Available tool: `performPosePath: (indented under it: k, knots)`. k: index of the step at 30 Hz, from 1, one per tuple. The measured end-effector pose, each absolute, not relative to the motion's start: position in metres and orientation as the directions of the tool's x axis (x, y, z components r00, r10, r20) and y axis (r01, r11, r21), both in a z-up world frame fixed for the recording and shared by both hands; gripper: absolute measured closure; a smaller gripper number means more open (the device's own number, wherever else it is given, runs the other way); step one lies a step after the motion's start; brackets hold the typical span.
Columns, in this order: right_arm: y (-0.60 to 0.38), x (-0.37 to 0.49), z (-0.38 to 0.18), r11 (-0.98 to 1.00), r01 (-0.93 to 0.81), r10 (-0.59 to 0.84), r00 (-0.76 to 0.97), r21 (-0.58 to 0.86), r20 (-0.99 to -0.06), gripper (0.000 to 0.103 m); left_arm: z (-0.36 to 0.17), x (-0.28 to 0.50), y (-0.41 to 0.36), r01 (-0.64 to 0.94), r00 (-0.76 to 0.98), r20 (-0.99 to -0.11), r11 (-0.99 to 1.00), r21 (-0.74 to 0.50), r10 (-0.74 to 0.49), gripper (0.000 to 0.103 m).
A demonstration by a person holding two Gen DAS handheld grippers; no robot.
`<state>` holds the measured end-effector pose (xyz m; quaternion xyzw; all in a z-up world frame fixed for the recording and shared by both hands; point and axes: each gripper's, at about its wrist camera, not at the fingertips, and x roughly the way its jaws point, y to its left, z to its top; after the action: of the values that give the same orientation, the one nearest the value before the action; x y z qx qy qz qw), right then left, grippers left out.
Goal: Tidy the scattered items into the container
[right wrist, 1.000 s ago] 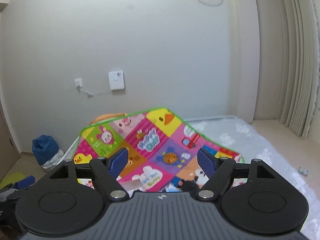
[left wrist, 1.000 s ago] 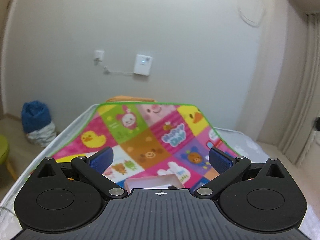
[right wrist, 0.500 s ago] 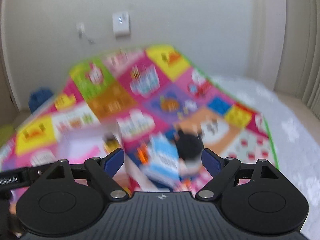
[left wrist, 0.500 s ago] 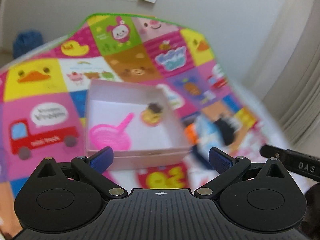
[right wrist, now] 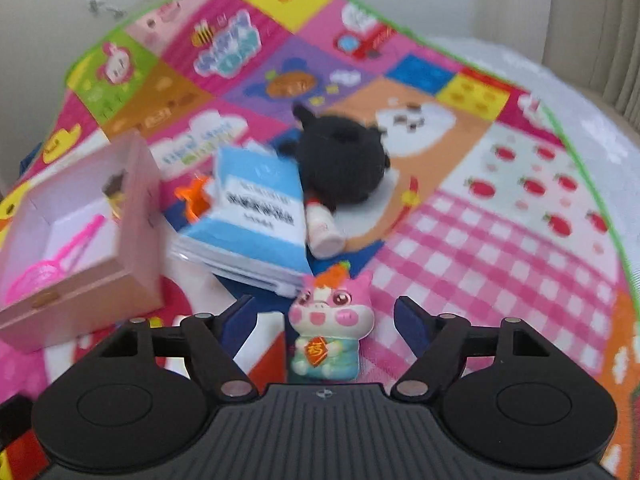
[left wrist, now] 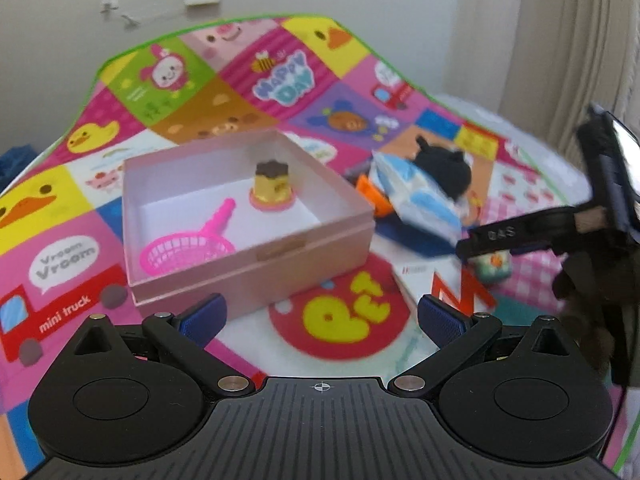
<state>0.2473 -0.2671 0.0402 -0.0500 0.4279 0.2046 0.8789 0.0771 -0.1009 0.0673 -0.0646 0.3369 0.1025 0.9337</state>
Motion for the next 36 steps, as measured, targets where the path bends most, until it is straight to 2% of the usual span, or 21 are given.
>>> performPosePath:
  k: [1,2,3,8,11,13,17,21,25,27,29,32,34,36]
  knots:
    - [-0.265,0.249,0.034,0.912,-0.403,0.301,0.542,0.072,-0.785,0.043,0.064,0.079,-0.101,-0.23,0.742,-0.654,0.972,-0.045,0.146,0.0]
    - [-0.263,0.25,0.03,0.912,-0.406,0.287,0.533,0.057,-0.796,0.052,0.061,0.08,-0.101,-0.23,0.736,-0.661,0.972,-0.04,0.147,0.0]
    - [-0.261,0.248,0.028,0.911,-0.409,0.283,0.531,0.051,-0.799,0.055,0.059,0.08,-0.101,-0.235,0.731,-0.665,0.971,-0.031,0.155,0.0]
    - [-0.245,0.217,0.033,0.856,-0.5,0.372,0.418,0.132,-0.829,0.056,0.054,0.08,-0.095,-0.284,0.669,-0.717,0.959,-0.007,0.194,0.0]
    - [-0.23,0.187,0.036,0.814,-0.569,0.39,0.388,0.115,-0.835,0.056,0.076,0.071,-0.089,-0.224,0.64,-0.762,0.973,-0.061,0.099,0.0]
    - [-0.227,0.176,0.044,0.8,-0.587,0.411,0.391,0.12,-0.824,0.056,0.1,0.066,-0.084,-0.158,0.637,-0.768,0.986,-0.051,0.063,0.0]
    - [-0.233,0.164,0.075,0.792,-0.594,0.477,0.462,0.139,-0.748,0.054,0.146,0.067,-0.068,-0.06,0.703,-0.708,0.998,0.037,0.068,0.0]
    - [-0.239,0.175,0.092,0.796,-0.596,0.477,0.506,0.109,-0.719,0.054,0.162,0.082,-0.049,-0.117,0.745,-0.659,0.993,0.022,0.102,0.0]
    - [-0.244,0.2,0.09,0.818,-0.57,0.438,0.532,0.075,-0.724,0.053,0.142,0.086,-0.051,-0.275,0.755,-0.627,0.961,-0.036,0.192,0.0]
    - [-0.25,0.212,0.084,0.836,-0.542,0.422,0.539,0.084,-0.729,0.053,0.119,0.076,-0.055,-0.347,0.768,-0.608,0.928,-0.132,0.201,0.0]
    - [-0.254,0.216,0.075,0.849,-0.522,0.407,0.537,0.088,-0.739,0.053,0.09,0.071,-0.059,-0.332,0.767,-0.626,0.921,-0.203,0.139,0.0]
    - [-0.251,0.213,0.065,0.836,-0.542,0.408,0.511,0.084,-0.756,0.056,0.061,0.082,-0.073,-0.256,0.702,-0.703,0.962,-0.096,0.116,0.0]
    - [-0.245,0.208,0.067,0.812,-0.57,0.454,0.48,0.127,-0.751,0.067,0.058,0.084,-0.077,-0.203,0.712,-0.699,0.973,-0.109,0.07,0.0]
    - [-0.233,0.208,0.07,0.786,-0.592,0.504,0.443,0.18,-0.742,0.067,0.056,0.086,-0.076,-0.177,0.711,-0.703,0.973,-0.147,0.023,0.0]
